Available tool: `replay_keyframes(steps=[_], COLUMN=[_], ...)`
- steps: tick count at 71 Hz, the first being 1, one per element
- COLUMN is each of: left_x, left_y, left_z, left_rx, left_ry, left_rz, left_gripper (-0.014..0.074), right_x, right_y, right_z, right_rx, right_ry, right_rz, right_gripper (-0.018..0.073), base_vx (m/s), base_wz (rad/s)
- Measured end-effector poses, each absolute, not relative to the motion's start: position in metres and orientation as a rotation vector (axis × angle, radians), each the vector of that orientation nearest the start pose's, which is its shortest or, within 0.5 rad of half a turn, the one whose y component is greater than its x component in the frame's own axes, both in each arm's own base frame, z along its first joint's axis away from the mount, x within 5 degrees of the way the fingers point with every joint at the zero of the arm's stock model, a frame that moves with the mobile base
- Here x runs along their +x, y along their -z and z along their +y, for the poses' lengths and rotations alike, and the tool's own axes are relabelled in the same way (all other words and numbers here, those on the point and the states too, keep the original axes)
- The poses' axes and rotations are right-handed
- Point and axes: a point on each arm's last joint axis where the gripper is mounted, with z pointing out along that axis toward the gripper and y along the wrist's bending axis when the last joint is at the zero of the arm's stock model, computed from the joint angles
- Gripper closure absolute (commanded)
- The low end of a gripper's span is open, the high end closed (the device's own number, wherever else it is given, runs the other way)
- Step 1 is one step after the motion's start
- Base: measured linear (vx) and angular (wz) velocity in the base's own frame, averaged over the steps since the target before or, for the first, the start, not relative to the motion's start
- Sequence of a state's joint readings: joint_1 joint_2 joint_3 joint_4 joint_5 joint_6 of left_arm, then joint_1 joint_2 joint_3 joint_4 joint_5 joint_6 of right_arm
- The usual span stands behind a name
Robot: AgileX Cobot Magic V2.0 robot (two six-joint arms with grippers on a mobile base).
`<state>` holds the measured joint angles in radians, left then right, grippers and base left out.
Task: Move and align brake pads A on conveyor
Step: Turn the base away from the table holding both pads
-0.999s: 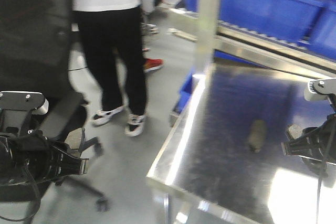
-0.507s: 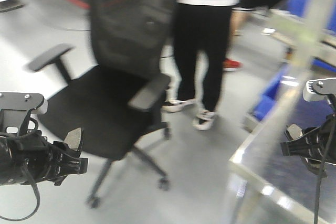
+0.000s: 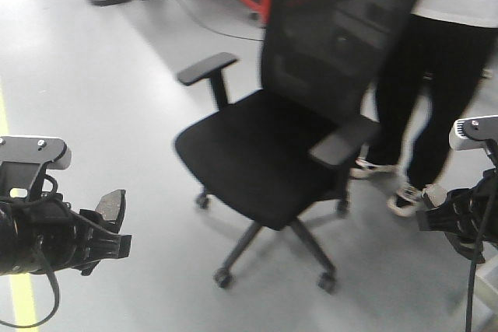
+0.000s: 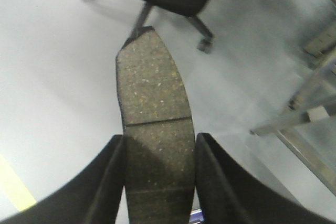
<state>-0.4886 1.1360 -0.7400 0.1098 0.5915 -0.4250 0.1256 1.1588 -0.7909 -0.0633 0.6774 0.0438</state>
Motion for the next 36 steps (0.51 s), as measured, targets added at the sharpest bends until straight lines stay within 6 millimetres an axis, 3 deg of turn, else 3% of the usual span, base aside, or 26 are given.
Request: replay_keyframes(steps=[36], left_x=[0.1953], left_y=[-0.2691], left_z=[-0.0975], left_rx=[0.166], left_ry=[0.278], left_rz=[2.481], left_gripper=[0.0478], right_x=[0.2203], right_y=[-0.2745], right_z=[0.0242], right_rx=[-0.15], right_ry=[0.002], right_rz=[2.522], right_gripper=[0.0487], base_vx=[0.06], base_wz=[0.51])
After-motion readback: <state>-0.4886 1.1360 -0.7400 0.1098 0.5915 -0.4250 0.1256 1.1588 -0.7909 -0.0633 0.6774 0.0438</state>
